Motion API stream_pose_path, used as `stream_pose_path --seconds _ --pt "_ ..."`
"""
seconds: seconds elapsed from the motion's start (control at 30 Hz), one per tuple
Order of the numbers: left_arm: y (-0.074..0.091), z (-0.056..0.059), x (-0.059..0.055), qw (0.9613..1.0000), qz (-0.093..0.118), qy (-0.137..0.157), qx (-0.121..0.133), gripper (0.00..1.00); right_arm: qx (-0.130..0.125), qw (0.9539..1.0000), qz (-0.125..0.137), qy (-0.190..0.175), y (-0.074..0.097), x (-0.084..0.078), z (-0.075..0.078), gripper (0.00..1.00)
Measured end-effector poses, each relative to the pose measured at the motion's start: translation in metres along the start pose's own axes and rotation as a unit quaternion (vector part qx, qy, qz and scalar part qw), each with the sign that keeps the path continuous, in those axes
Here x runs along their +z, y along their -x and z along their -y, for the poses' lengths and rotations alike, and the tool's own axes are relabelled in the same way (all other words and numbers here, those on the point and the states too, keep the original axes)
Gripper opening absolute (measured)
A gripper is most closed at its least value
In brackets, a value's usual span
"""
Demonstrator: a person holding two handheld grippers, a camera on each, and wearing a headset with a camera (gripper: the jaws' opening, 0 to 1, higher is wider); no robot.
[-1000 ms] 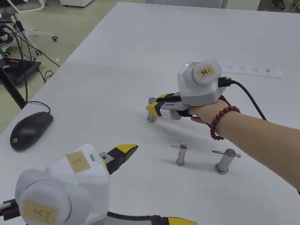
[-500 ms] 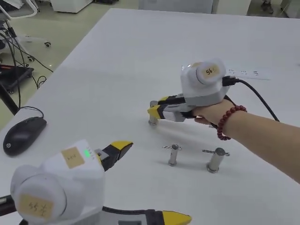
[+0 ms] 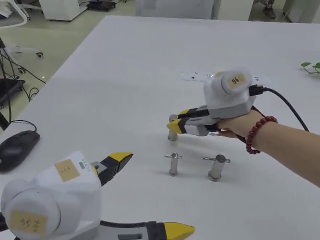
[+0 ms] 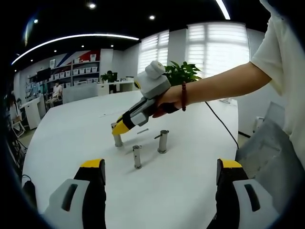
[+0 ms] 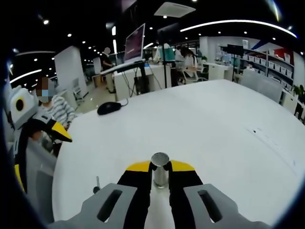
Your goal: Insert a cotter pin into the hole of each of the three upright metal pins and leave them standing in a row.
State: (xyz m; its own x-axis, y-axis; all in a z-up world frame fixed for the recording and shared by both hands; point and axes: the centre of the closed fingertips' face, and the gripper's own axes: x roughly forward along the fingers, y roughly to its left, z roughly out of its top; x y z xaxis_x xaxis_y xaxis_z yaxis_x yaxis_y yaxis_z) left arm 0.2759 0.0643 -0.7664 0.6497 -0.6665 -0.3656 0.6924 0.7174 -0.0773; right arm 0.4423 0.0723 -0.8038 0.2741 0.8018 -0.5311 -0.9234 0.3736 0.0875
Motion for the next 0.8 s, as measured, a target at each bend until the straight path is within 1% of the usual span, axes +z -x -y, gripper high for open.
stream_pose_path --seconds 0.1,0.2,0.37,0.57,0.7,0.8 --pt "-0.001 0.001 0.002 1.0 0.001 -0.001 0.001 0.97 -0.004 1.0 0.0 0.0 0.007 -0.002 0.002 0.14" --pt "-0.002 0.004 0.003 1.0 0.0 -0.003 0.001 0.97 -0.008 1.0 -0.001 -0.001 0.018 -0.006 0.002 0.14" --pt "-0.002 0.009 0.003 1.0 -0.001 -0.006 -0.001 0.96 -0.016 0.9999 -0.005 -0.002 0.033 -0.013 0.004 0.14" --pt "-0.002 0.012 0.003 1.0 -0.004 -0.008 -0.001 0.96 -0.024 0.9997 -0.002 -0.004 0.051 -0.02 0.006 0.14" --pt "-0.002 0.012 0.003 1.0 -0.005 -0.007 0.001 0.96 -0.032 0.9994 -0.002 -0.007 0.063 -0.027 0.007 0.14" --pt "-0.002 0.015 0.005 1.0 -0.001 -0.004 0.0 0.96 -0.039 0.9992 -0.002 -0.011 0.072 -0.033 0.008 0.14"
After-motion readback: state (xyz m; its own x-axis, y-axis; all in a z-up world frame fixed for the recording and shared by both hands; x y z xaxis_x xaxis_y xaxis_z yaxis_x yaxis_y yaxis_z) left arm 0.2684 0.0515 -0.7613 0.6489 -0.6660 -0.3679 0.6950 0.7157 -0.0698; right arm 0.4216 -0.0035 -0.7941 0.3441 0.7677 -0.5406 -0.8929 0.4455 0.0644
